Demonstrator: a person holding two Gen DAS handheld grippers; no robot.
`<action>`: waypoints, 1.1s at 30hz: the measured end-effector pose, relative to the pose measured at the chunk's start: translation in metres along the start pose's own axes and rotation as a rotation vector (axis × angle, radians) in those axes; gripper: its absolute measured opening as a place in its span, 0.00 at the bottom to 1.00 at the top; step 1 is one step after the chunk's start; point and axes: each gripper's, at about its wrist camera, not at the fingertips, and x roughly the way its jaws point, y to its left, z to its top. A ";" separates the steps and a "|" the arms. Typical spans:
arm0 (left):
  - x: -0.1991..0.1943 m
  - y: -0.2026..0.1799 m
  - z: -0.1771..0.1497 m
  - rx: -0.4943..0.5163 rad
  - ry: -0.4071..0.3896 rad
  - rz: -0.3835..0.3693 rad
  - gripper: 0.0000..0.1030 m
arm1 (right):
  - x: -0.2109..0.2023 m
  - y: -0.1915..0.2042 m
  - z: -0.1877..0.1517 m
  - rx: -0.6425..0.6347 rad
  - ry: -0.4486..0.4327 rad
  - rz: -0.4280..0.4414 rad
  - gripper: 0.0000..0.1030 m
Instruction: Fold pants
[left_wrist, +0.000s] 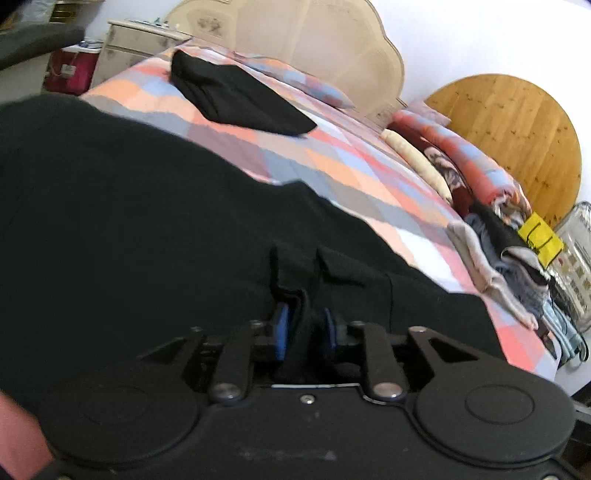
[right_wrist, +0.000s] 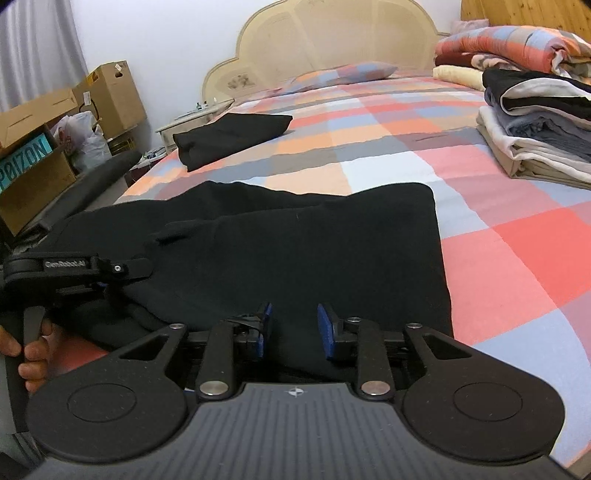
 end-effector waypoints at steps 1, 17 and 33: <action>-0.011 0.000 0.003 -0.003 -0.014 0.003 0.54 | -0.006 0.001 0.004 0.019 -0.006 0.022 0.49; -0.143 0.089 0.012 -0.152 -0.175 0.230 0.84 | -0.035 0.049 0.030 -0.048 -0.042 0.229 0.97; -0.094 0.151 0.023 -0.316 -0.204 0.126 0.82 | 0.015 0.098 0.016 -0.098 0.080 0.228 0.85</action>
